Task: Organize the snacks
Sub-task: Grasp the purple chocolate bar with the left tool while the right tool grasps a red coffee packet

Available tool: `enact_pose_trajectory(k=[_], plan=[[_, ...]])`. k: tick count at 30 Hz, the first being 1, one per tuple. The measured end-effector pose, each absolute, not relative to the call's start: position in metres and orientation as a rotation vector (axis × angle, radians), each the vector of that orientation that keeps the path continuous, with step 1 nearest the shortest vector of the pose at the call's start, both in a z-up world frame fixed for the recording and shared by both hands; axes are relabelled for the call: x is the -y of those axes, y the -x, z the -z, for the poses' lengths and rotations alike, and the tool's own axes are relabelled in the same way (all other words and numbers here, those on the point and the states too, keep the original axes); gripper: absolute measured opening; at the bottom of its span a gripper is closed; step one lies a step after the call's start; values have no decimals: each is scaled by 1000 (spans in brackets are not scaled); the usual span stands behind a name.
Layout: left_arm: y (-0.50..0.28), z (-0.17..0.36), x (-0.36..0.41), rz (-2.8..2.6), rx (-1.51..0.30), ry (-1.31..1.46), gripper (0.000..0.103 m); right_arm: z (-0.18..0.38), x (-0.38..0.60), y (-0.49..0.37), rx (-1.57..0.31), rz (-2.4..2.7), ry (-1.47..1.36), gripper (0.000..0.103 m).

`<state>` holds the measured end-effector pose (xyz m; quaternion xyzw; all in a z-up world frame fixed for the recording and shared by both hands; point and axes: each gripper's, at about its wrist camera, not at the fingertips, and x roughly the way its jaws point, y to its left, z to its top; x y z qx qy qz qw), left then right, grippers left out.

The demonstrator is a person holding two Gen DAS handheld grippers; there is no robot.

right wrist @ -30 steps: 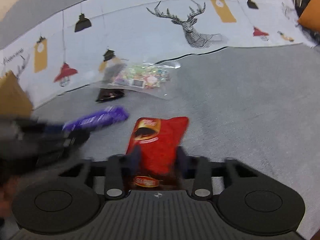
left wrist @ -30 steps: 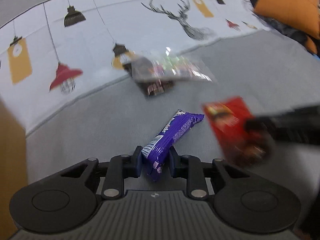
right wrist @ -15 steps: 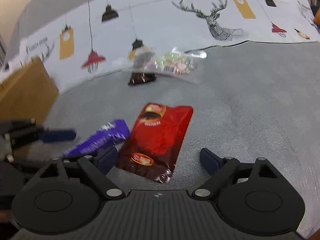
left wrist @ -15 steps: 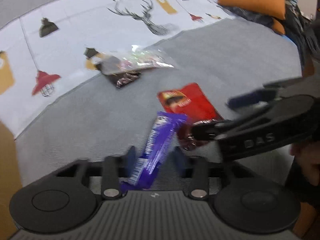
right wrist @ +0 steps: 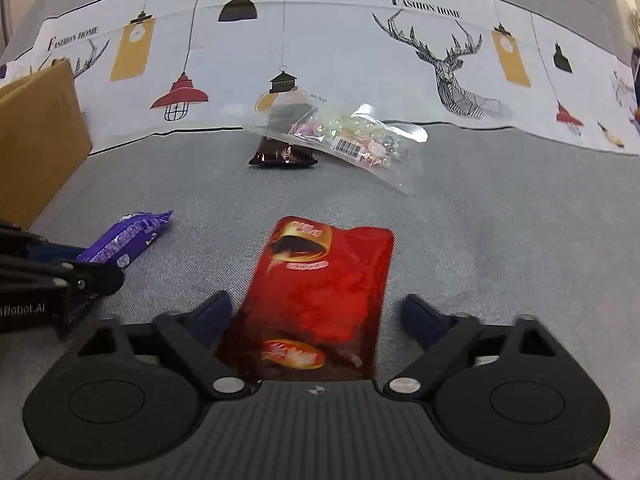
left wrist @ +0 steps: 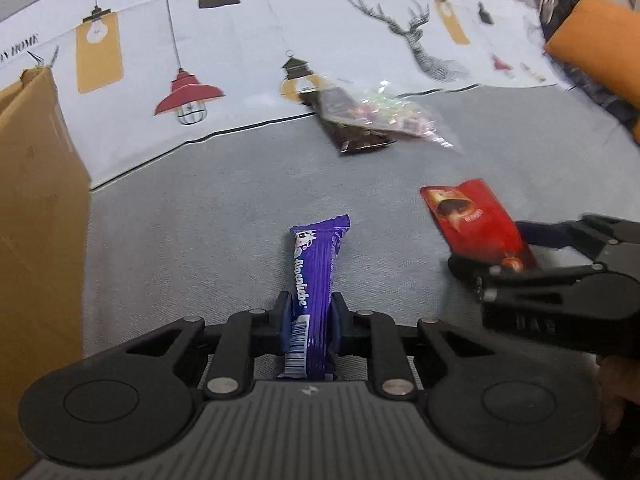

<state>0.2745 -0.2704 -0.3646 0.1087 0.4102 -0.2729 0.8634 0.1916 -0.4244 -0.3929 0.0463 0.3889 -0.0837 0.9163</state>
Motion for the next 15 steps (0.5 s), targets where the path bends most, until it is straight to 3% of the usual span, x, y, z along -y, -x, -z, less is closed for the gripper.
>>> enact_pose_trajectory(k=[2,9,10,12,13,15], plan=[[-269,361,269,617,-872,-186,21,389,427,-188,-809,161,-103,61],[-272,364,274,543,-878,-219,25,379,418,-179,-813,123,-103,55],[-275,366,273,536,-881,-204,25,380,417,-180,-815,131,-99,57],[-279,368,274,532,-870,-200,27,387,416,-188,-833,142,-82,71],[-280,369,276,530,-861,-211,27,390,415,-189,-829,145,-68,87],[-279,371,281,533,-834,-243,24,398,414,-192,-825,171,-50,101]])
